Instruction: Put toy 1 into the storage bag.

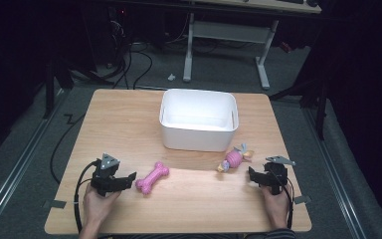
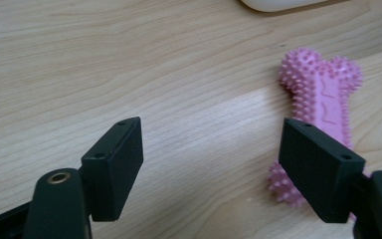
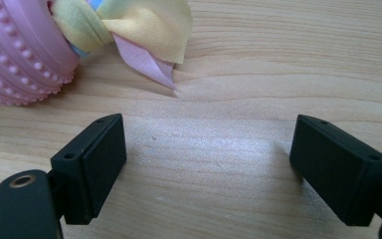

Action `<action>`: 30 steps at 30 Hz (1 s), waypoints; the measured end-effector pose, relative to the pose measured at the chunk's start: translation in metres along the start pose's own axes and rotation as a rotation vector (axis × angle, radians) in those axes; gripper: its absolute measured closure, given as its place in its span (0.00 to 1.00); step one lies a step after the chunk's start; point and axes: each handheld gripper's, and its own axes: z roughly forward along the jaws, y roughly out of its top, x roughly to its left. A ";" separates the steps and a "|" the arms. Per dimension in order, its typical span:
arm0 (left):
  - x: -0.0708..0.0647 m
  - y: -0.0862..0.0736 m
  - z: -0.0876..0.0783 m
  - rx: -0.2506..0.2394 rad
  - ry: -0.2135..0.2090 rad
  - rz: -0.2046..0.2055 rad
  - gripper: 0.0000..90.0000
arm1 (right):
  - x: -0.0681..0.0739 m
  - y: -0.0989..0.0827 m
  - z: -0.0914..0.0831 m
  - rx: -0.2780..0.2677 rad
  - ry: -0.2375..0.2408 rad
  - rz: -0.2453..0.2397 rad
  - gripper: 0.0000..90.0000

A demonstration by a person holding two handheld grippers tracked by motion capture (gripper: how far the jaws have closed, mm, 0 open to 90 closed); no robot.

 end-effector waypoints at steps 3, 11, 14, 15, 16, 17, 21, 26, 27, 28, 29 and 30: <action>-0.007 0.003 0.001 0.008 -0.015 0.019 0.28 | 0.000 0.000 0.000 -0.002 0.001 -0.001 0.16; -0.025 0.013 0.009 0.042 -0.051 0.079 0.28 | 0.000 0.000 0.000 0.000 0.002 -0.002 0.16; -0.033 0.018 0.013 0.054 -0.061 0.105 0.28 | 0.000 0.000 0.000 -0.001 0.003 -0.001 0.16; -0.035 0.020 0.014 0.058 -0.058 0.117 0.28 | 0.000 0.000 0.000 0.000 0.002 -0.002 0.16; -0.037 0.021 0.016 0.065 -0.063 0.122 0.28 | 0.000 0.000 0.000 -0.001 0.003 -0.002 0.16; -0.037 0.021 0.016 0.065 -0.063 0.122 0.29 | 0.000 0.000 0.000 -0.001 0.003 -0.002 0.16; -0.043 0.026 0.023 0.089 -0.066 0.144 0.29 | 0.000 0.000 0.000 0.000 0.002 -0.002 0.16; -0.048 0.028 0.032 0.123 -0.070 0.159 0.33 | 0.000 0.000 0.000 0.000 0.002 -0.002 0.16; -0.049 0.029 0.034 0.129 -0.071 0.163 0.34 | 0.000 0.000 0.000 0.000 0.002 -0.002 0.16; -0.050 0.029 0.038 0.135 -0.084 0.165 0.36 | 0.000 0.000 0.000 -0.002 0.003 -0.001 0.16; -0.050 0.029 0.038 0.135 -0.084 0.165 0.37 | 0.000 0.000 0.000 -0.002 0.003 -0.001 0.16; -0.050 0.030 0.041 0.149 -0.083 0.164 0.37 | 0.000 0.000 0.000 0.000 0.002 -0.002 0.16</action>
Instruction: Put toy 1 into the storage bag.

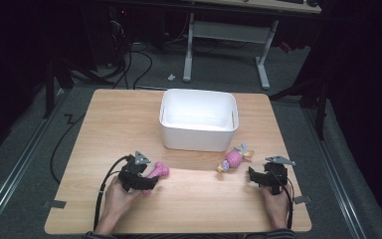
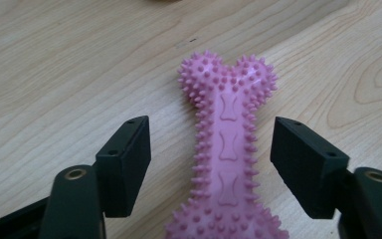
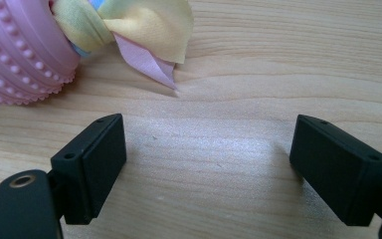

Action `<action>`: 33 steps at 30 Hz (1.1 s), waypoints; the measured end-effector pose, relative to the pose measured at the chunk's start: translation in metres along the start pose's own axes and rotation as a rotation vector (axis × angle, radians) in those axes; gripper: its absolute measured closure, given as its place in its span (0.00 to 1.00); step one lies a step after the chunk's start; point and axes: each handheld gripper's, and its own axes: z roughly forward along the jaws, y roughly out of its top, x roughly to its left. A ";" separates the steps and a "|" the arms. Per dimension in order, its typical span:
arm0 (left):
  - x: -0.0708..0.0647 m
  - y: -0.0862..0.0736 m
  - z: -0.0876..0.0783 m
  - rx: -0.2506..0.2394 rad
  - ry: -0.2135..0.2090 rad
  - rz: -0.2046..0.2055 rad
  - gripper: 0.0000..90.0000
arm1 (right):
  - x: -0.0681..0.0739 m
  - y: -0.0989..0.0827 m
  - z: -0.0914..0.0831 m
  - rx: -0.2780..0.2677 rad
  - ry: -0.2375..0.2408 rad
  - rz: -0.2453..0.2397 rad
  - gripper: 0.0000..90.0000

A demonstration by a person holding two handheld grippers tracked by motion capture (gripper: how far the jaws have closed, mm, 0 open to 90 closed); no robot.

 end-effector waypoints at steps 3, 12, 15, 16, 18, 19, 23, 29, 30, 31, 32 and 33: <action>0.000 0.001 0.003 0.013 -0.002 0.001 0.38 | 0.000 0.000 0.000 -0.003 0.001 -0.002 0.17; 0.001 0.002 0.014 0.054 -0.010 -0.006 0.45 | 0.000 0.000 0.000 -0.002 0.002 0.000 0.17; 0.001 0.002 0.015 0.061 -0.013 -0.005 0.48 | 0.000 0.000 0.000 -0.002 0.003 -0.001 0.17; 0.001 0.002 0.016 0.069 -0.021 -0.006 0.49 | 0.000 0.000 0.000 -0.002 0.003 -0.001 0.17; 0.001 0.003 0.016 0.077 -0.020 0.001 0.50 | 0.000 0.000 0.000 -0.002 0.003 0.001 0.17; 0.001 0.003 0.016 0.077 -0.020 0.001 0.51 | 0.000 0.000 0.000 -0.002 0.003 0.001 0.17; -0.001 0.005 0.017 0.085 -0.025 0.018 0.56 | 0.000 0.000 0.000 -0.002 0.003 -0.001 0.17; -0.003 0.005 0.018 0.086 -0.029 0.035 0.63 | 0.000 0.000 0.000 -0.002 0.003 0.001 0.17; -0.004 0.005 0.018 0.087 -0.029 0.041 0.63 | 0.000 0.000 0.000 -0.002 0.004 0.001 0.17; -0.004 0.006 0.018 0.089 -0.028 0.044 0.64 | 0.000 0.000 0.000 -0.002 0.004 0.001 0.17; -0.005 0.006 0.018 0.091 -0.025 0.048 0.64 | 0.000 0.000 0.000 -0.002 0.003 -0.001 0.17; -0.005 0.006 0.018 0.091 -0.025 0.048 0.64 | 0.000 0.000 0.000 -0.002 0.003 -0.001 0.17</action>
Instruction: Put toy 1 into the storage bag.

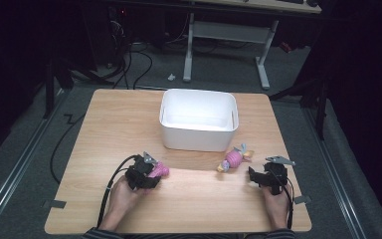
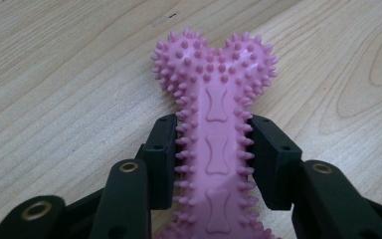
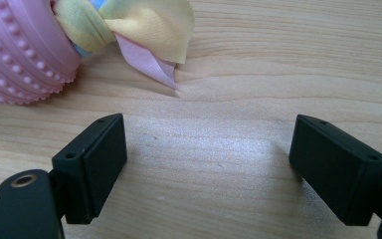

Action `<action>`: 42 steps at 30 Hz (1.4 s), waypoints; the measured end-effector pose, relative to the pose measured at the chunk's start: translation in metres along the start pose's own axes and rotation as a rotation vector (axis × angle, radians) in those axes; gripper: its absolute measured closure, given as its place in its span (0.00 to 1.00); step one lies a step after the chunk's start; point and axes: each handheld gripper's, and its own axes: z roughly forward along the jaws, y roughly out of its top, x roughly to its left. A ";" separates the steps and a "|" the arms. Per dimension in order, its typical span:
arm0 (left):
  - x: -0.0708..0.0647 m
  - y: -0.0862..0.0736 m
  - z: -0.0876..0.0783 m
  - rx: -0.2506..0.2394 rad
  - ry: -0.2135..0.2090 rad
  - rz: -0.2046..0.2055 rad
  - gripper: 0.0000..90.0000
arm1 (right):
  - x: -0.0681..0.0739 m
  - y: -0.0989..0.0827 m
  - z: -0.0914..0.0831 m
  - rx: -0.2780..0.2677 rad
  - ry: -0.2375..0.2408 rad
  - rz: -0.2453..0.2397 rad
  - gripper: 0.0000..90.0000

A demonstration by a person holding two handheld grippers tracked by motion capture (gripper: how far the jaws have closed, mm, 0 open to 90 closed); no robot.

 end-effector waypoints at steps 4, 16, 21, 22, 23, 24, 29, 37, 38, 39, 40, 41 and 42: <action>-0.001 0.000 -0.001 0.003 0.003 0.011 0.65 | 0.000 0.000 0.000 0.001 0.000 0.002 0.17; 0.004 0.008 -0.022 -0.052 -0.032 -0.009 0.65 | 0.000 0.000 0.000 0.001 0.003 -0.001 0.17; 0.006 0.018 -0.034 -0.069 -0.042 -0.004 0.65 | 0.000 0.000 0.000 0.001 0.003 -0.003 0.17; 0.006 0.018 -0.034 -0.069 -0.042 -0.004 0.65 | 0.000 0.000 0.000 0.001 0.003 -0.003 0.17; 0.006 0.023 -0.040 -0.080 -0.042 0.001 0.65 | 0.000 0.000 0.000 0.001 0.004 -0.010 0.17; 0.007 0.026 -0.042 -0.085 -0.041 0.004 0.65 | 0.000 0.000 0.000 0.001 0.004 -0.009 0.17; 0.011 0.038 -0.057 -0.106 -0.047 0.010 0.65 | 0.000 0.000 0.000 0.001 0.006 -0.007 0.17; 0.014 0.053 -0.074 -0.141 -0.068 0.001 0.65 | 0.000 0.001 0.000 0.001 0.008 -0.011 0.17; 0.014 0.053 -0.074 -0.141 -0.068 0.001 0.65 | 0.000 0.001 0.000 0.001 0.008 -0.011 0.17; 0.016 0.056 -0.076 -0.140 -0.068 0.004 0.65 | 0.000 0.001 0.000 0.001 0.008 -0.012 0.17; 0.016 0.058 -0.077 -0.140 -0.066 0.004 0.65 | 0.000 0.001 0.000 0.001 0.008 -0.011 0.17; 0.016 0.059 -0.078 -0.138 -0.066 0.006 0.65 | 0.000 0.001 0.000 0.000 0.008 -0.012 0.17; 0.016 0.059 -0.078 -0.138 -0.066 0.006 0.65 | 0.000 0.001 0.000 0.000 0.008 -0.012 0.17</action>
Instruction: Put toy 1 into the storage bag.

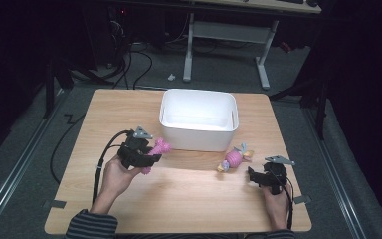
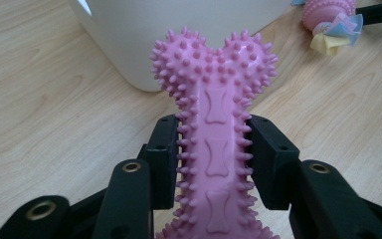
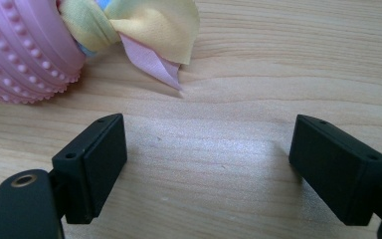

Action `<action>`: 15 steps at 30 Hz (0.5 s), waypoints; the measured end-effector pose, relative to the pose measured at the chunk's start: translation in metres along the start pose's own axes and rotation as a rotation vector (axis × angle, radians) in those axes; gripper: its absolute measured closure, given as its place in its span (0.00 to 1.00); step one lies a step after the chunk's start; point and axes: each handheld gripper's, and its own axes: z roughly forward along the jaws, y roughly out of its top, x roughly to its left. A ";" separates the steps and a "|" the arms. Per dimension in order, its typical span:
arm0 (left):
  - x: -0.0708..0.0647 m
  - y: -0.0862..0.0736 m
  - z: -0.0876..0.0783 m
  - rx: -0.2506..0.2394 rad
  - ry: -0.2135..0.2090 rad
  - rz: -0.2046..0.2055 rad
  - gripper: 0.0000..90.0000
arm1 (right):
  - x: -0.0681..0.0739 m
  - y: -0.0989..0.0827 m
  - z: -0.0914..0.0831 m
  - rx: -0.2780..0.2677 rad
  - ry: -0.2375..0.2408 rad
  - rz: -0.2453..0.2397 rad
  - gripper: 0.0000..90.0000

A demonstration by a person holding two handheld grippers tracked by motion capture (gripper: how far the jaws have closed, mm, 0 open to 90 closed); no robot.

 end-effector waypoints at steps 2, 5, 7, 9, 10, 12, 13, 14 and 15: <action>-0.001 0.004 -0.003 -0.004 0.001 0.008 0.65 | 0.000 0.000 0.000 0.000 0.000 0.001 0.17; -0.002 0.015 -0.009 -0.022 -0.003 0.024 0.65 | 0.000 0.000 0.000 0.000 0.000 0.001 0.17; -0.002 0.020 -0.013 -0.028 -0.007 0.029 0.65 | 0.000 0.000 0.000 0.000 0.000 0.000 0.17; -0.002 0.023 -0.014 -0.034 -0.004 0.032 0.65 | 0.000 0.000 0.000 0.000 0.001 0.000 0.17; -0.002 0.027 -0.017 -0.038 -0.003 0.035 0.65 | 0.000 0.000 0.000 0.000 0.001 0.000 0.17; -0.001 0.032 -0.019 -0.045 -0.010 0.033 0.65 | 0.000 0.000 0.000 0.000 0.001 0.000 0.17; 0.000 0.034 -0.020 -0.052 -0.018 0.028 0.65 | 0.000 0.000 0.000 0.000 0.001 0.000 0.17; 0.001 0.036 -0.022 -0.056 -0.019 0.031 0.65 | 0.000 0.000 0.000 0.000 0.001 0.000 0.17; 0.001 0.039 -0.024 -0.060 -0.023 0.032 0.65 | 0.000 0.000 0.000 0.000 0.003 -0.002 0.17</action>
